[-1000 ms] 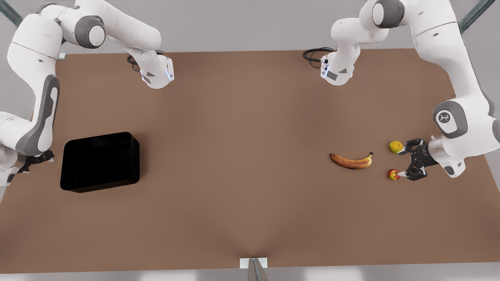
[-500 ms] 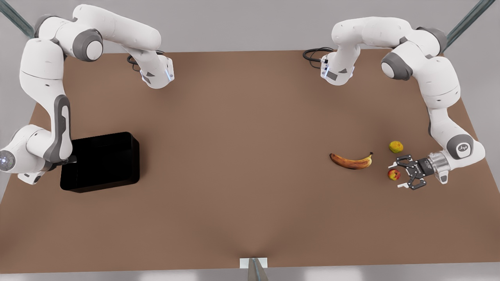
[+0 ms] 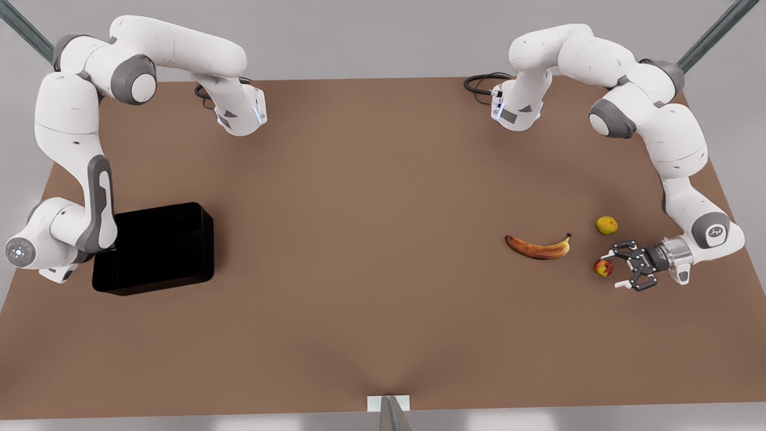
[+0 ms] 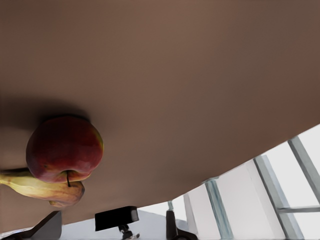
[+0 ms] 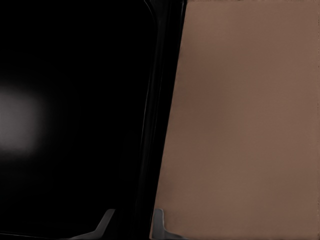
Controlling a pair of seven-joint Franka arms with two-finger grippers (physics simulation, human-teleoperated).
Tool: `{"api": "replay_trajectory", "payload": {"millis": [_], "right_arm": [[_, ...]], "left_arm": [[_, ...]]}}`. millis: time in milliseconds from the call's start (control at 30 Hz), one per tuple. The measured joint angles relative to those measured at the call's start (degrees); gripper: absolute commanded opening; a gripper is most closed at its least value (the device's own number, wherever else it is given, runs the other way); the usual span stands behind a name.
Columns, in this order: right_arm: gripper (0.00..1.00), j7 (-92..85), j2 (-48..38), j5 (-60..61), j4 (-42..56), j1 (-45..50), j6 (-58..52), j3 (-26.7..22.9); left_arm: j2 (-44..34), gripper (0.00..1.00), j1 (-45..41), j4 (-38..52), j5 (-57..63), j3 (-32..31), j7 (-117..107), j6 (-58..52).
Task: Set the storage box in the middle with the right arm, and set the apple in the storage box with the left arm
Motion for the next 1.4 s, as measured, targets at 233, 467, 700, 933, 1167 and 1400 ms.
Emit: {"api": "replay_trajectory", "payload": {"millis": [233, 467, 700, 933, 1167, 1400], "right_arm": [[0.21, -0.4, 0.0, 0.2, 0.8, 0.1, -0.9, 0.0], [0.21, -2.4, -1.2, 0.4, 1.1, 0.7, -1.1, 0.4], [0.21, -2.8, -4.2, 0.9, 3.8, 12.2, -4.5, 1.4], [0.21, -1.7, -4.1, 9.8, 7.6, 38.0, -3.8, -0.9], [0.21, 22.8, 6.5, 21.5, 21.0, 48.1, -3.5, 6.9], [1.0, 30.0, 10.4, 21.4, 23.6, 50.2, 1.8, 10.1]], "left_arm": [[3.6, 1.0, 0.7, 2.0, 3.5, 0.0, 1.4, 0.3], [5.0, 1.0, 1.4, 3.6, 2.7, -0.8, 0.9, 0.5], [6.1, 0.75, 2.6, 3.8, 1.3, -1.5, 0.5, 1.4], [6.4, 0.71, 2.9, 2.8, -0.7, -2.0, 0.9, 1.3], [6.6, 0.71, 3.3, 1.9, -3.0, -2.4, 1.2, 1.4], [6.4, 0.54, 3.3, 1.8, -3.3, -2.5, 0.5, 1.1]]}}
